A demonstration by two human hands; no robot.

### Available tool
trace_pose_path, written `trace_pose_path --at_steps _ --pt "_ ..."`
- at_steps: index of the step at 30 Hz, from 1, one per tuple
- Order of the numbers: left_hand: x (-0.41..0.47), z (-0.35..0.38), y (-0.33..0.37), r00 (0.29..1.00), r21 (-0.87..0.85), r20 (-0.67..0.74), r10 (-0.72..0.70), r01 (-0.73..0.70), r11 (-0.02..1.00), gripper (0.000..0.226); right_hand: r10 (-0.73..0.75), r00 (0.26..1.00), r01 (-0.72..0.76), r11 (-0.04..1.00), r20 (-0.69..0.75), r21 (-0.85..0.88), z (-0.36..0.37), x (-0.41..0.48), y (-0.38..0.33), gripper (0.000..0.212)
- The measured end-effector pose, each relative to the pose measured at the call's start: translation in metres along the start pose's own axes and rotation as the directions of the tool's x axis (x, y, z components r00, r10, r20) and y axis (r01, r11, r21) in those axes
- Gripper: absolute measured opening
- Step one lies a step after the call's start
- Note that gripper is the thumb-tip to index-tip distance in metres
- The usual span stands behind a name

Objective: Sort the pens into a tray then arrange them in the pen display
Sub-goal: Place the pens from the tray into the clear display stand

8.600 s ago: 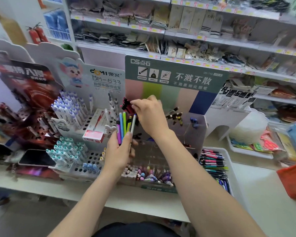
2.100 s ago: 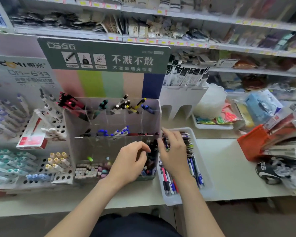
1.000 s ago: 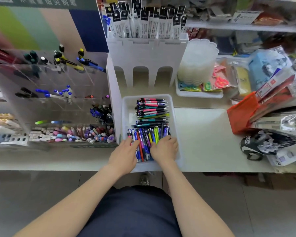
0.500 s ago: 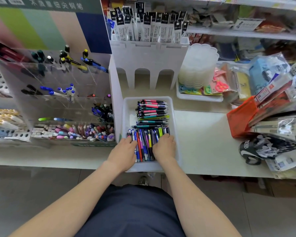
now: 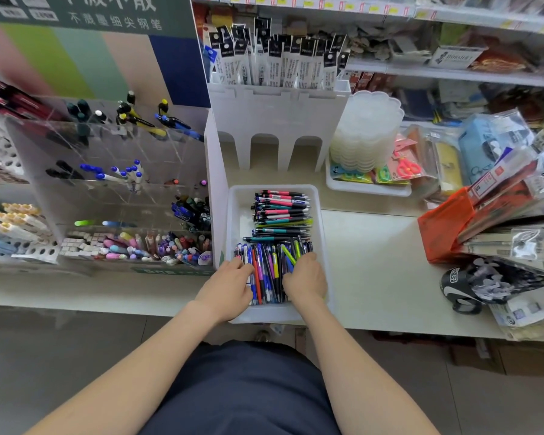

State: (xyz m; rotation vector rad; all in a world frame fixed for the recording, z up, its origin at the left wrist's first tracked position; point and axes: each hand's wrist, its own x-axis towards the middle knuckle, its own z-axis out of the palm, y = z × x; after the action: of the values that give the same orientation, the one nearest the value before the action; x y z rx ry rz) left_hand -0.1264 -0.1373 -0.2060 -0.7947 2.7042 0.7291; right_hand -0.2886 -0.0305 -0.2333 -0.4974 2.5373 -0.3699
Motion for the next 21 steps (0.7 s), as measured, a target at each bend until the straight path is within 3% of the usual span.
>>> trace_pose_path --at_steps 4,7,11,13,14,16,18,19,21 --pt "-0.002 -0.003 0.000 1.000 -0.045 -0.004 -0.007 0.007 0.999 0.039 -0.011 1.000 0.012 0.999 -0.028 0.046 -0.009 -0.002 0.005 0.032" --pt "-0.001 -0.010 0.006 0.997 -0.102 -0.071 0.015 -0.022 0.995 0.032 -0.096 0.993 0.104 0.987 -0.066 0.119 -0.015 -0.007 -0.003 0.030" --pt "0.001 -0.037 0.031 0.975 -0.446 -0.195 -0.103 0.005 0.895 0.026 -0.227 0.964 0.264 0.873 -0.138 0.411 -0.037 -0.021 -0.027 0.024" --pt "0.004 -0.054 0.045 0.968 -0.699 -0.105 -0.228 0.092 0.709 0.031 -0.231 0.956 0.294 0.754 -0.181 0.588 -0.054 -0.031 -0.044 0.017" --pt "0.005 -0.060 0.050 0.959 -0.815 -0.013 -0.284 0.154 0.559 0.034 -0.224 0.954 0.301 0.691 -0.201 0.657 -0.063 -0.037 -0.053 0.013" --pt "0.006 -0.070 0.055 0.915 -0.945 0.233 -0.330 0.293 0.144 0.040 -0.228 0.943 0.329 0.561 -0.241 0.759 -0.083 -0.049 -0.068 0.010" --pt "0.005 -0.076 0.057 0.893 -0.912 0.388 -0.226 0.337 -0.233 0.053 -0.266 0.932 0.347 0.451 -0.247 0.822 -0.099 -0.057 -0.080 0.011" --pt "0.003 -0.080 0.060 0.902 -0.885 0.394 -0.174 0.321 -0.337 0.054 -0.294 0.923 0.361 0.431 -0.249 0.827 -0.103 -0.060 -0.085 0.011" --pt "0.000 -0.090 0.067 0.932 -0.876 0.340 -0.125 0.266 -0.402 0.046 -0.343 0.890 0.444 0.495 -0.301 0.747 -0.104 -0.062 -0.092 0.014"
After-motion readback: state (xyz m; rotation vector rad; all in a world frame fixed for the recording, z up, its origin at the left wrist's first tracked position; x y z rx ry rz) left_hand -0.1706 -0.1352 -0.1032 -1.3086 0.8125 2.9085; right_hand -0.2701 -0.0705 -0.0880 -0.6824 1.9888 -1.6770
